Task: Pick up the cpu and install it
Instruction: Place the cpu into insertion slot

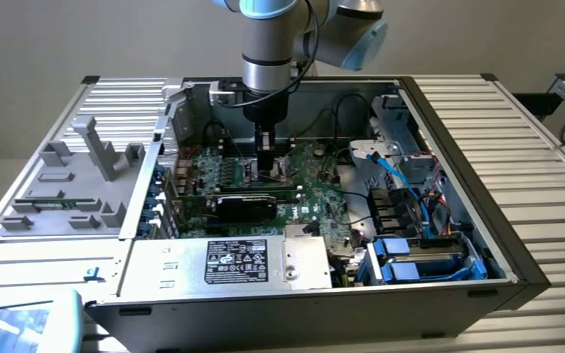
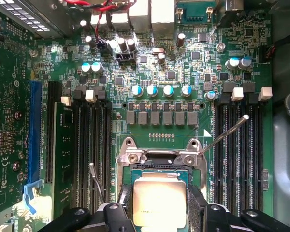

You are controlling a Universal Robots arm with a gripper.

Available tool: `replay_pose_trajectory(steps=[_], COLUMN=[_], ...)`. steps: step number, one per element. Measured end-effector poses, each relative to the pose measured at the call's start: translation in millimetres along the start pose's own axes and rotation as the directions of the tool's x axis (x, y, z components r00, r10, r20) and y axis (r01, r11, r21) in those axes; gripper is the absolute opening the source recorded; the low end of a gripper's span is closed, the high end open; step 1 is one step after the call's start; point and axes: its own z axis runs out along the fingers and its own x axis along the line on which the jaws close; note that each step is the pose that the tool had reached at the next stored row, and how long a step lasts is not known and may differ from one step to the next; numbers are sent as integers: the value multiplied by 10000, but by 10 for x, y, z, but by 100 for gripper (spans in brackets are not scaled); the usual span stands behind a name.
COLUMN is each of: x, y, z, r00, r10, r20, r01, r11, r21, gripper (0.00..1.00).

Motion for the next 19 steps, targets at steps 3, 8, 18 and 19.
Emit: replay_pose_trajectory(steps=[3,8,18,19], x=[1,1,0,0], y=[0,-3,-3,-3], z=[0,0,4,5], r00=[10000,10000,10000,10000], r10=[5,42,59,59], r20=[2,3,3,3], r01=[-5,-42,-59,-59], r11=[10000,10000,10000,10000], r21=[-1,-4,-3,-2], gripper=[55,55,55,55])
